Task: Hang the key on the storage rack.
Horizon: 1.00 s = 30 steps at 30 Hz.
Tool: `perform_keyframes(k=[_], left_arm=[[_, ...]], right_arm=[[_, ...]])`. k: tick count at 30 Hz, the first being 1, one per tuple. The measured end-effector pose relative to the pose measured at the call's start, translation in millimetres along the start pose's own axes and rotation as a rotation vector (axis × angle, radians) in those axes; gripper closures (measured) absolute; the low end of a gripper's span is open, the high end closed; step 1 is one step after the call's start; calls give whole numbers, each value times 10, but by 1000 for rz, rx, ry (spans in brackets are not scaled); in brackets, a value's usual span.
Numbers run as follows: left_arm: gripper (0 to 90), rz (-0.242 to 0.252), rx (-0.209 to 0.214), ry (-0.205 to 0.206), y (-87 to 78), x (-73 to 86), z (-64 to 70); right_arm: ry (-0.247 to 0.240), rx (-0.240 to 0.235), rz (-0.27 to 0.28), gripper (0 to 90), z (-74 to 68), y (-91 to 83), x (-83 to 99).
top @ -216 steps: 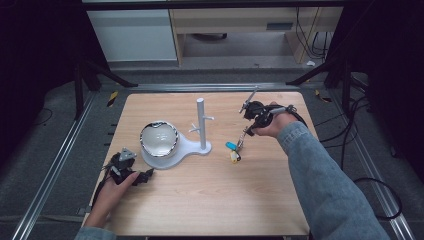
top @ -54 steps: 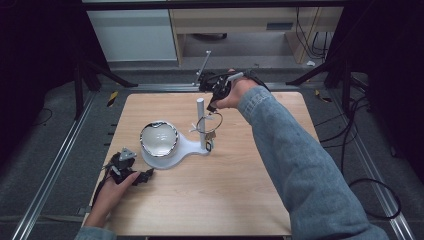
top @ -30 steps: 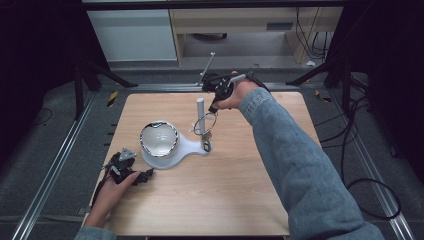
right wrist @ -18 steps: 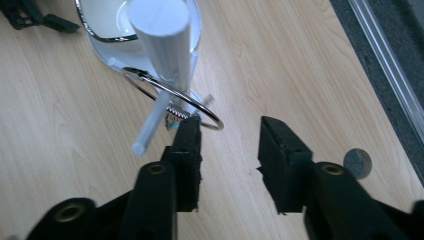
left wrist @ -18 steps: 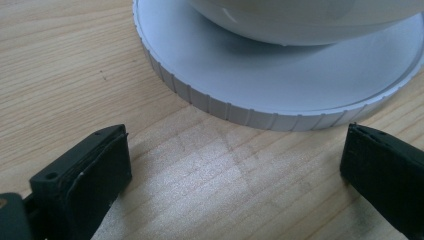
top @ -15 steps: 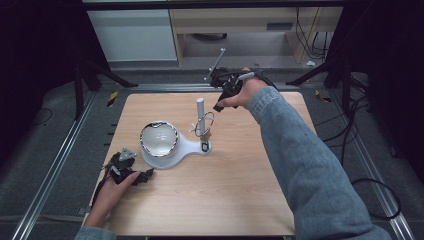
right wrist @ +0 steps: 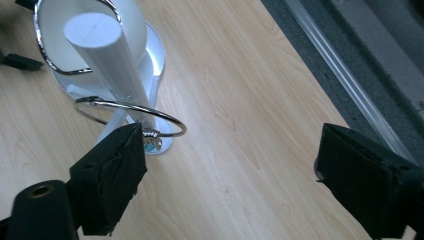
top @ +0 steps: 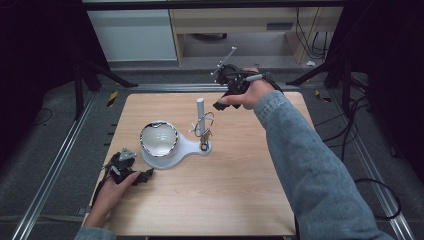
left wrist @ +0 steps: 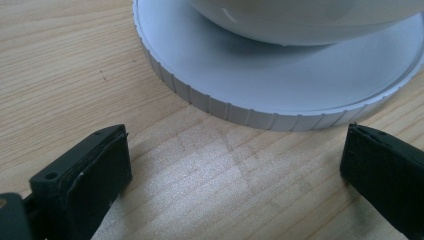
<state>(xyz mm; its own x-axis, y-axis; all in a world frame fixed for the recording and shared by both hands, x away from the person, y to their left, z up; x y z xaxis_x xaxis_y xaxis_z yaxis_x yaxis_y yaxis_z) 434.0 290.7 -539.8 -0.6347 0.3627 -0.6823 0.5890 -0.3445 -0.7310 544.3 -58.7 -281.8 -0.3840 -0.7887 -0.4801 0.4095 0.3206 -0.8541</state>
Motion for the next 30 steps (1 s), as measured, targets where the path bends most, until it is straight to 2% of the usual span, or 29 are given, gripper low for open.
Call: perform_keyframes(k=[1, 3, 6, 11, 12, 18, 22, 26, 30], left_arm=[[0, 0, 0, 0, 0, 0, 0], [0, 0, 0, 0, 0, 0, 0], [0, 2, 0, -2, 1, 0, 2], [0, 2, 0, -2, 2, 0, 2], [0, 3, 0, -3, 2, 0, 2], [0, 3, 1, -3, 2, 0, 2], [0, 3, 1, -3, 2, 0, 2], [0, 4, 1, -3, 2, 0, 2], [0, 4, 0, -3, 2, 0, 2]], right_arm=[[0, -4, 30, 81, 11, -12, 22], [-6, -5, 55, 66, 20, -19, 50], [-6, 22, 83, 58, 36, -36, 101], [-4, 40, 87, 63, 65, -59, 182], [8, 59, 91, 95, 87, -63, 218], [29, 86, 107, 132, 127, -38, 335], [39, 85, 121, 132, 141, -18, 403], [59, 109, 156, 121, 172, 9, 510], [81, 118, 157, 108, 198, 24, 581]])
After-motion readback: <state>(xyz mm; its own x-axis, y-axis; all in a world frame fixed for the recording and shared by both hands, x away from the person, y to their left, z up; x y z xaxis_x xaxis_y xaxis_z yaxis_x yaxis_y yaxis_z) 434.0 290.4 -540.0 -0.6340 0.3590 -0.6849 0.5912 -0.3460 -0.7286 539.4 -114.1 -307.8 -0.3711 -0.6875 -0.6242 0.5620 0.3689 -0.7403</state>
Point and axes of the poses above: each handheld gripper's, and its own axes: y roughly forward along the jaws, x roughly out of its underside, z roughly to its right, the point moved 3 cm from there along y, roughly forward along the jaws, and after that the axes turned 3 degrees about -z, right-handed, at the moved point
